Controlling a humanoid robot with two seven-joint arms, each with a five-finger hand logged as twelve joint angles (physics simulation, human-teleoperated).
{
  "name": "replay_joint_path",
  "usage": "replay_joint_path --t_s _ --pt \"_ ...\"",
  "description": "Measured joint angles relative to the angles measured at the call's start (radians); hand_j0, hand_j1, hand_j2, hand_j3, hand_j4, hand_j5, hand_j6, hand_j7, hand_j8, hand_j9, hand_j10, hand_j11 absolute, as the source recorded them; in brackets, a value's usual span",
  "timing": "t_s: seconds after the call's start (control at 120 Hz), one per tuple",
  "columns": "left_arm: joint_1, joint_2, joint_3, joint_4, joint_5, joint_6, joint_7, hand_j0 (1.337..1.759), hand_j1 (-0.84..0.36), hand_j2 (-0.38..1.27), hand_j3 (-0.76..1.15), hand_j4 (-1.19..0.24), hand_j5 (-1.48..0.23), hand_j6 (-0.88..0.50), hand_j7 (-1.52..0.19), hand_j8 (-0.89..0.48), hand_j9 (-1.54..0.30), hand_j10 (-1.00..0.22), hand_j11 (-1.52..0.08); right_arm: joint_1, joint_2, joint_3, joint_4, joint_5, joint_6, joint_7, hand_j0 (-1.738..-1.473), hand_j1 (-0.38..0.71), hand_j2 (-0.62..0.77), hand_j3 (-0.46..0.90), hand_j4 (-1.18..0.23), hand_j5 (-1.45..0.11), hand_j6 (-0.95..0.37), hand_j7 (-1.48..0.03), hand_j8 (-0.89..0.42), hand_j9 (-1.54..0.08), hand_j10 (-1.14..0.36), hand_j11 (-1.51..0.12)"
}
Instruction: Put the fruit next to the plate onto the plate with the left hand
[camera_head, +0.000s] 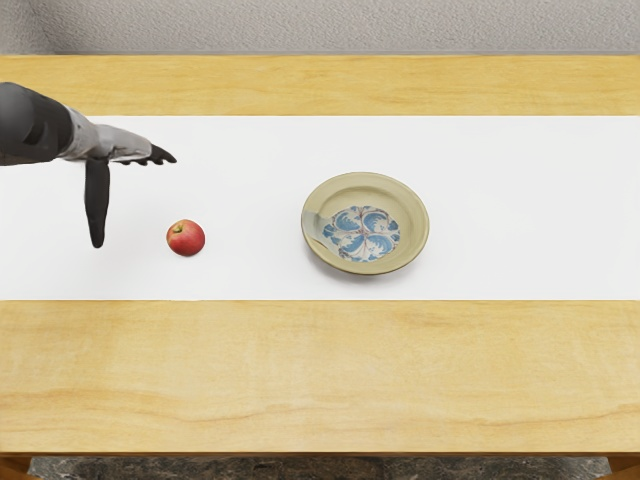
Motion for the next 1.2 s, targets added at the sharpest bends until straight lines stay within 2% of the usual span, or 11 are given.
replay_joint_path --t_s 0.183,0.292,0.4,0.575,0.667,0.758,0.833,1.2 --pt "0.016 -0.081 0.006 -0.012 0.069 0.159 0.015 1.658 0.35 0.00 0.00 -0.01 0.00 -0.01 0.00 -0.01 0.00 -0.01 0.00 0.001 0.000 0.002 0.000 0.000 0.000 0.000 -1.658 -0.33 0.00 0.00 -0.02 -0.02 -0.01 -0.02 -0.01 -0.02 -0.01 -0.02" --pt "0.043 -0.135 0.012 -0.013 0.101 0.206 0.017 1.658 0.26 0.02 0.00 -0.08 -0.09 -0.08 -0.09 -0.08 -0.09 -0.07 -0.09 0.001 0.000 0.003 0.000 0.000 0.000 0.000 -1.658 -0.33 0.00 0.00 -0.02 -0.02 -0.02 -0.02 -0.02 -0.02 -0.01 -0.02" --pt "0.048 -0.138 0.024 -0.014 0.116 0.247 0.018 1.658 0.17 0.03 0.00 -0.15 -0.20 -0.15 -0.20 -0.15 -0.20 -0.15 -0.19 0.002 0.000 0.003 0.000 0.001 0.000 0.000 -1.658 -0.33 0.00 0.00 -0.02 -0.02 -0.02 -0.02 -0.02 -0.02 -0.01 -0.02" --pt "0.103 -0.135 0.048 -0.056 0.194 0.328 0.018 1.658 0.09 0.04 0.00 -0.22 -0.28 -0.22 -0.28 -0.22 -0.28 -0.22 -0.28 0.004 0.000 0.004 -0.001 0.001 0.000 0.000 -1.658 -0.33 0.00 0.00 -0.02 -0.02 -0.02 -0.02 -0.01 -0.02 -0.01 -0.02" --pt "0.140 -0.136 0.061 -0.079 0.249 0.372 0.019 1.658 0.07 0.05 0.00 -0.24 -0.30 -0.24 -0.30 -0.24 -0.30 -0.23 -0.30 0.004 0.000 0.004 -0.001 0.000 0.000 0.000 -1.658 -0.33 0.00 0.00 -0.02 -0.02 -0.01 -0.02 -0.01 -0.02 -0.01 -0.02" --pt "0.148 -0.135 0.074 -0.101 0.280 0.409 0.019 1.658 0.06 0.05 0.00 -0.25 -0.32 -0.25 -0.32 -0.25 -0.32 -0.25 -0.32 0.004 0.000 0.005 -0.001 0.000 0.000 0.000 -1.658 -0.33 0.00 0.00 -0.02 -0.02 -0.01 -0.02 -0.01 -0.02 -0.01 -0.02" --pt "0.193 -0.135 0.087 -0.116 0.311 0.449 0.019 1.658 0.05 0.05 0.00 -0.25 -0.33 -0.26 -0.33 -0.25 -0.33 -0.25 -0.33 0.005 0.000 0.005 -0.001 0.000 0.000 0.000 -1.658 -0.33 0.00 0.00 -0.02 -0.02 -0.01 -0.02 -0.01 -0.02 -0.01 -0.02" --pt "0.225 -0.137 0.124 -0.133 0.368 0.517 0.019 1.658 0.00 0.06 0.00 -0.29 -0.38 -0.29 -0.38 -0.29 -0.38 -0.29 -0.38 0.005 0.000 0.005 -0.001 0.000 0.000 0.000 -1.658 -0.33 0.00 0.00 -0.02 -0.02 -0.01 -0.02 -0.01 -0.02 -0.01 -0.02"
